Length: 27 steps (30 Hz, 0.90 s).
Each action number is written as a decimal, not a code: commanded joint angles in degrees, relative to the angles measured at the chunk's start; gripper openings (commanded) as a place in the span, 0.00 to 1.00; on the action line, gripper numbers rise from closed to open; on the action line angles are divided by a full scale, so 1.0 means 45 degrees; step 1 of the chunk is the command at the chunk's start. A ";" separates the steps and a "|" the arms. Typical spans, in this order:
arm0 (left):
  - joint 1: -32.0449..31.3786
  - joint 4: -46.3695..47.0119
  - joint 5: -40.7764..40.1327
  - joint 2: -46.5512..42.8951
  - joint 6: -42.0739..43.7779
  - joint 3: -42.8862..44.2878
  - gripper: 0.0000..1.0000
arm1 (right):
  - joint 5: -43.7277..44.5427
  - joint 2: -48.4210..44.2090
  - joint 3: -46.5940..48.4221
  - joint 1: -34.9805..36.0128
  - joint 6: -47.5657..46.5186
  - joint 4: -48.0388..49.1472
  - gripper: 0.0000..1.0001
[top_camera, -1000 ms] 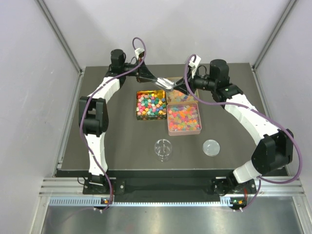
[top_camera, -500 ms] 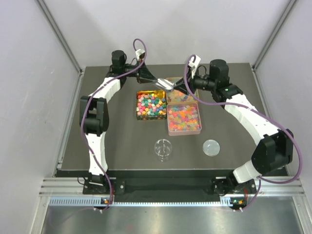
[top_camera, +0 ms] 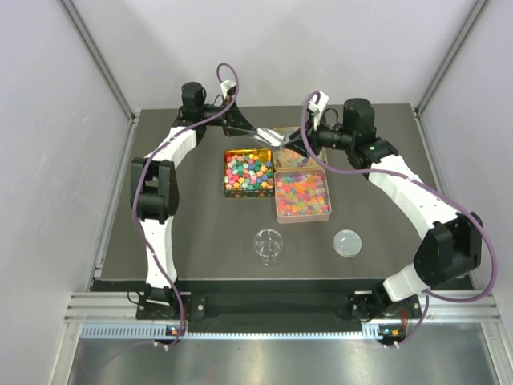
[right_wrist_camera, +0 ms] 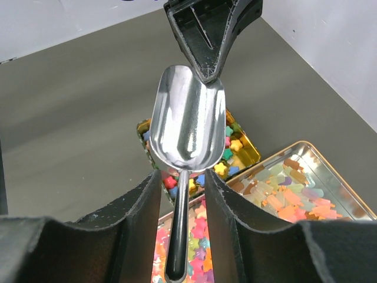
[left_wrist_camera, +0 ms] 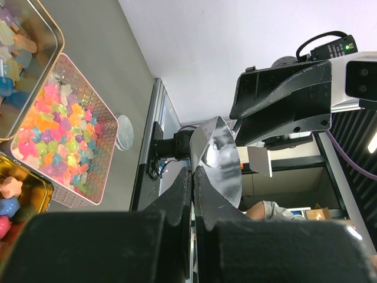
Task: Pack the candies
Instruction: Pick up the spatula from the center of the board.
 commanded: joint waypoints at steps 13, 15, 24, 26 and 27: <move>0.0085 0.0633 0.1176 -0.0240 -0.0134 0.0521 0.00 | 0.0080 -0.0380 0.0024 0.0190 -0.0254 0.0205 0.33; 0.0124 0.0633 0.1196 -0.0220 -0.0154 0.0560 0.00 | 0.0139 -0.0341 -0.0015 0.0170 -0.0351 0.0146 0.33; 0.0124 0.0653 0.1196 -0.0201 -0.0154 0.0618 0.00 | 0.0217 -0.0204 0.0043 0.0190 -0.0663 -0.0088 0.27; 0.0124 0.0653 0.1196 -0.0220 -0.0154 0.0618 0.00 | 0.0198 -0.0165 0.0043 0.0210 -0.0703 -0.0147 0.24; 0.0124 0.0653 0.1215 -0.0201 -0.0154 0.0599 0.00 | 0.0179 -0.0146 0.0063 0.0229 -0.0800 -0.0186 0.19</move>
